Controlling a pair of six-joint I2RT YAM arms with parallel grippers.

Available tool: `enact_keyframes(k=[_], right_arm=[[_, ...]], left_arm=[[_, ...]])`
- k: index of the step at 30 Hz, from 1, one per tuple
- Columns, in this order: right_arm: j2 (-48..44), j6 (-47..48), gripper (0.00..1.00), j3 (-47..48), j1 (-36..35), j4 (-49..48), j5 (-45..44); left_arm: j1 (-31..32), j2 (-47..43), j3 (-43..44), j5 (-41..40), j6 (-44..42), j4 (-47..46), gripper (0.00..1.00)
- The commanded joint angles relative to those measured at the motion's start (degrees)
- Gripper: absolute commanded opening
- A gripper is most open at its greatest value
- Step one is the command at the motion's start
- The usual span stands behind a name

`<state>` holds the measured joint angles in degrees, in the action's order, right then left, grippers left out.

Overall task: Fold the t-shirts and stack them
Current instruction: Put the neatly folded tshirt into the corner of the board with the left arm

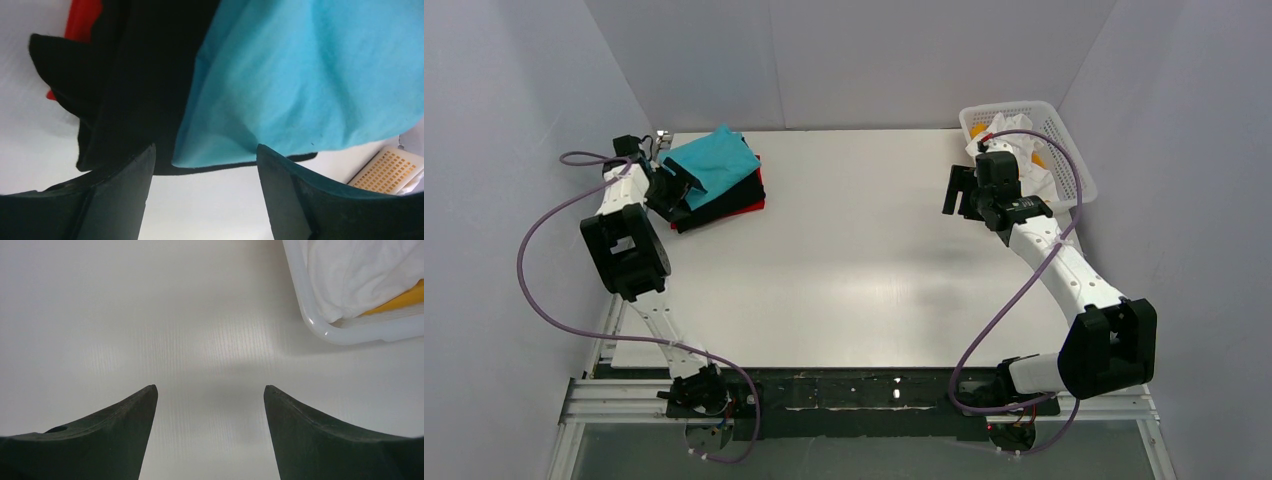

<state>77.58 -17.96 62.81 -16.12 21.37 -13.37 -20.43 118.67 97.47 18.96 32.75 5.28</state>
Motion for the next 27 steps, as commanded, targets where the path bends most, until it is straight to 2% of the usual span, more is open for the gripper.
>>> enact_keyframes(k=[1,3,6,12,17,19,21,27], right_arm=[[-0.3,0.8,0.86,0.0,0.3,0.0,-0.8],[-0.2,0.8,0.86,0.1,0.3,0.1,-0.6],[0.1,0.7,0.86,0.1,0.3,0.1,-0.4],[0.3,0.7,0.86,0.3,0.3,0.3,-0.5],[0.6,0.5,0.86,0.4,0.3,0.4,-0.5],[0.6,0.5,0.86,0.5,0.3,0.4,-0.5],[0.6,0.6,0.86,0.6,0.3,0.6,-0.6],[0.4,0.6,0.86,0.7,0.3,0.8,-1.0]], left_arm=[[-0.9,-0.8,-0.1,1.1,-0.4,2.0,0.71],[-1.1,-0.7,-0.8,0.2,-1.2,1.7,0.68],[-1.5,0.4,-0.6,1.4,-1.1,1.9,0.55],[-1.5,-0.2,-1.5,3.0,-0.4,1.5,0.42],[-1.6,-1.8,-2.3,4.4,-0.4,2.1,0.26],[-1.6,-2.4,-3.0,5.4,-0.2,1.3,0.18],[-1.6,-2.0,-2.4,5.0,-0.1,1.9,0.0],[-2.7,-1.4,2.6,3.2,-1.7,8.2,0.0]])
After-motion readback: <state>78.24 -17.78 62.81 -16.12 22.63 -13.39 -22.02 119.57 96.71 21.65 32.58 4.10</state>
